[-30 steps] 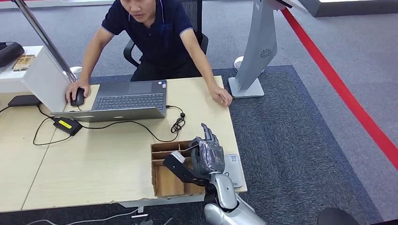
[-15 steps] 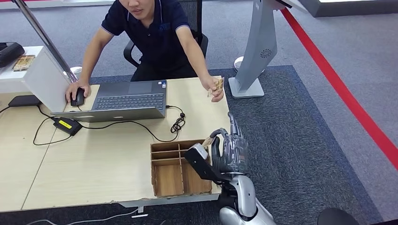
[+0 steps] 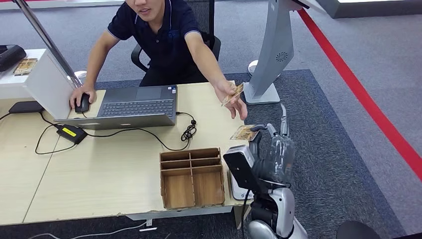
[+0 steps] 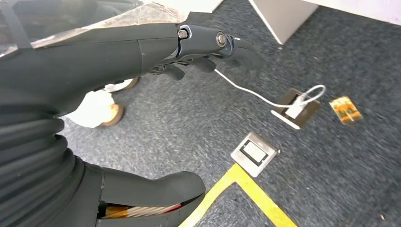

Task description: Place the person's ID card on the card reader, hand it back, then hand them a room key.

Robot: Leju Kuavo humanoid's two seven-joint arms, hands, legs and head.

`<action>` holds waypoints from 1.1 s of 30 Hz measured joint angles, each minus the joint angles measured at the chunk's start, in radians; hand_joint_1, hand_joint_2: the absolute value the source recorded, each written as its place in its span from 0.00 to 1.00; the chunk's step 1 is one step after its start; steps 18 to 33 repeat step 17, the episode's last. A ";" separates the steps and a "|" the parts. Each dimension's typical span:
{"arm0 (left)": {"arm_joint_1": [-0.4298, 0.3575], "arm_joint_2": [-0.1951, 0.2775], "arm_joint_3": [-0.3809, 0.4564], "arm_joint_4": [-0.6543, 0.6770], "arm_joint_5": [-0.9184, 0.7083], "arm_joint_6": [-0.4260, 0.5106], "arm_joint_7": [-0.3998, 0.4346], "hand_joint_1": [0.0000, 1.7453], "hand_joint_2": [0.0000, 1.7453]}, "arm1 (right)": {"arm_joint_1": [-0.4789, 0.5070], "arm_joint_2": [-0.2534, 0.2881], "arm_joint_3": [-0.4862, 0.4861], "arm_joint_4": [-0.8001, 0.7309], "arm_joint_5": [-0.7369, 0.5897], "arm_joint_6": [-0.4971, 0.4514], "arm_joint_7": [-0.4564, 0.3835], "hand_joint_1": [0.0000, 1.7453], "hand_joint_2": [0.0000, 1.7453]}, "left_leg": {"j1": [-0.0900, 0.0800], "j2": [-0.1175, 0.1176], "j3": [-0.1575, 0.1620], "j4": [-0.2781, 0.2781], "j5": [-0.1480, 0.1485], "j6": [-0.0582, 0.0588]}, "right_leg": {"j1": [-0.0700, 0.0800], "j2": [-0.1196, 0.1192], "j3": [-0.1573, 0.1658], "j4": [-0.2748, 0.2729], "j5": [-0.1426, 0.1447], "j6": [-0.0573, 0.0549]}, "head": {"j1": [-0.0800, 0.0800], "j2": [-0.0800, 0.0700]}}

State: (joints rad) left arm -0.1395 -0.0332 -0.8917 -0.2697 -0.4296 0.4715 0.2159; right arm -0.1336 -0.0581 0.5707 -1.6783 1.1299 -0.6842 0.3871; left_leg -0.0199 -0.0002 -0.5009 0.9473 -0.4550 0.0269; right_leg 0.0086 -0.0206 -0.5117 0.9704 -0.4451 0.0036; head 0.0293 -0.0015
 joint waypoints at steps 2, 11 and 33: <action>-0.001 -0.009 0.002 0.000 -0.007 0.004 0.012 0.00 1.00 | -0.005 -0.001 -0.004 -0.004 -0.007 -0.008 -0.008 1.00 1.00 | 0.000 0.000 0.000 0.000 0.000 0.000 | 0.000 0.000 0.000 0.000 0.000 0.000 | 0.000 0.000; -0.006 -0.031 0.006 0.000 -0.017 0.004 0.017 0.00 1.00 | -0.075 0.001 -0.011 0.018 -0.040 -0.009 -0.032 1.00 1.00 | 0.000 0.000 0.000 0.000 0.000 0.000 | 0.000 0.000 0.000 0.000 0.000 0.000 | 0.000 0.000; -0.010 -0.038 0.006 0.000 -0.022 0.003 0.018 0.00 1.00 | -0.110 0.007 -0.011 0.051 -0.051 -0.009 -0.036 1.00 1.00 | 0.000 0.000 0.000 0.000 0.000 0.000 | 0.000 0.000 0.000 0.000 0.000 0.000 | 0.000 0.000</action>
